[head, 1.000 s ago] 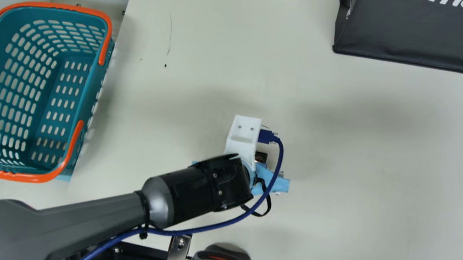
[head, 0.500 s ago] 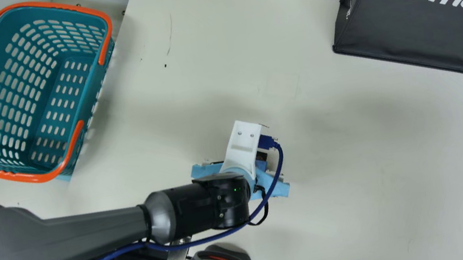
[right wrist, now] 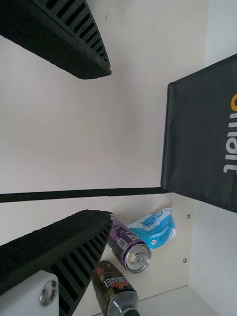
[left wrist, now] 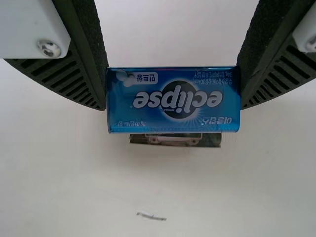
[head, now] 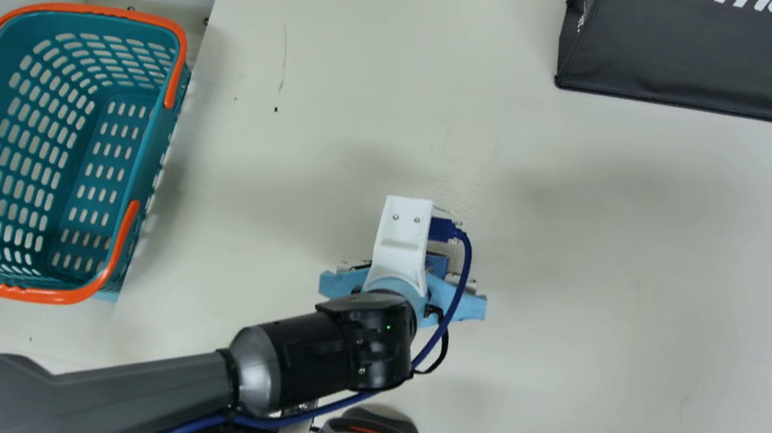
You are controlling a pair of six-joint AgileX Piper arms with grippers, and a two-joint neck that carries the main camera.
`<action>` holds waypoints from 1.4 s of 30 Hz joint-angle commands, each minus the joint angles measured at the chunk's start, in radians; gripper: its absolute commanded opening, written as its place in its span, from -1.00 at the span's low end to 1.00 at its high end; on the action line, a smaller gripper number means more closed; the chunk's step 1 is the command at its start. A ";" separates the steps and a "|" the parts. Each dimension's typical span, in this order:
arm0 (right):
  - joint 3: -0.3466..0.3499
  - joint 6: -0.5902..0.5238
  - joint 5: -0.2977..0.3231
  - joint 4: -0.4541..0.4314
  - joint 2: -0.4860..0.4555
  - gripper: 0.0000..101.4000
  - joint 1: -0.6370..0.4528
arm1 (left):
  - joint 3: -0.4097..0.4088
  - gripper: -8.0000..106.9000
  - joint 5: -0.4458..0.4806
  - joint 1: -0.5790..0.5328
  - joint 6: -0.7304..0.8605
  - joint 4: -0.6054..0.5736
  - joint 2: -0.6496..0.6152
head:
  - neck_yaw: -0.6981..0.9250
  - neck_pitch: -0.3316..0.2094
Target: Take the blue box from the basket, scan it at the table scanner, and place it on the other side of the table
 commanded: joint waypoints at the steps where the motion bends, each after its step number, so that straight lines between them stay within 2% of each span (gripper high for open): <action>1: 0.000 0.000 0.000 0.000 0.000 0.87 0.000 | -0.017 -1.00 0.002 0.006 0.009 0.000 0.002 | 0.004 -0.029; 10: 0.000 0.000 0.000 0.000 0.000 0.87 0.000 | -0.135 -1.00 0.009 0.036 0.076 -0.024 0.058 | 0.004 -0.029; 26: 0.000 0.000 0.000 0.000 0.000 0.87 0.000 | -0.376 -1.00 0.031 0.051 0.224 -0.117 0.236 | 0.004 -0.029; 38: 0.000 0.000 0.000 0.000 0.000 0.87 0.000 | -0.466 -1.00 0.044 0.041 0.276 -0.166 0.332 | 0.004 -0.029; 42: 0.000 0.000 0.000 0.000 0.000 0.87 0.000 | -0.470 -0.77 0.044 0.039 0.285 -0.180 0.346 | 0.004 -0.029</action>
